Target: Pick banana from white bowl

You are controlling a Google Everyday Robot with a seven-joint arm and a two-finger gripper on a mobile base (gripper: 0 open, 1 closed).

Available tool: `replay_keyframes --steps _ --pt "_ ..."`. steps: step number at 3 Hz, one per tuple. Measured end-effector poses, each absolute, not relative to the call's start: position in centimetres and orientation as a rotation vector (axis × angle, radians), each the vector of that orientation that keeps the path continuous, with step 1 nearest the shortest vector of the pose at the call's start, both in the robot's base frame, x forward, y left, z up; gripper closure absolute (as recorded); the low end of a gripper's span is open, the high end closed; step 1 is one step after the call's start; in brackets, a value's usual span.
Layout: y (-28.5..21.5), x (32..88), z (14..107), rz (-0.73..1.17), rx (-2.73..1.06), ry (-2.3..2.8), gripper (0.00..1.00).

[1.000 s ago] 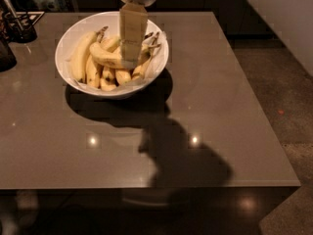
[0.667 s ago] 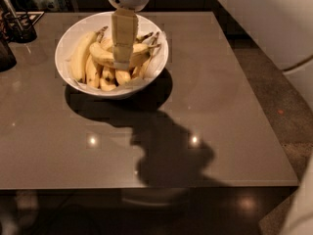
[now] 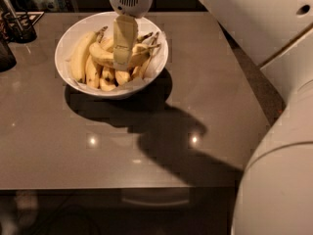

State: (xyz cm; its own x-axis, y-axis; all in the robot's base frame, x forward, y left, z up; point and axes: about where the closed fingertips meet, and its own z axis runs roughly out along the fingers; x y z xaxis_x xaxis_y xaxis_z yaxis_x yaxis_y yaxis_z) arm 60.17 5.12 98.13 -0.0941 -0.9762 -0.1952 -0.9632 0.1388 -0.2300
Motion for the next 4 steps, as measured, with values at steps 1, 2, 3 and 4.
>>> replay_keyframes --steps 1,2,3,4 --pt "6.2 60.3 96.7 0.007 -1.894 2.148 0.05" --pt "7.1 60.4 95.6 0.052 -1.902 2.17 0.16" --pt "7.7 60.4 95.1 0.073 -1.912 2.177 0.22" --pt "8.2 60.5 94.6 0.083 -1.92 2.183 0.27"
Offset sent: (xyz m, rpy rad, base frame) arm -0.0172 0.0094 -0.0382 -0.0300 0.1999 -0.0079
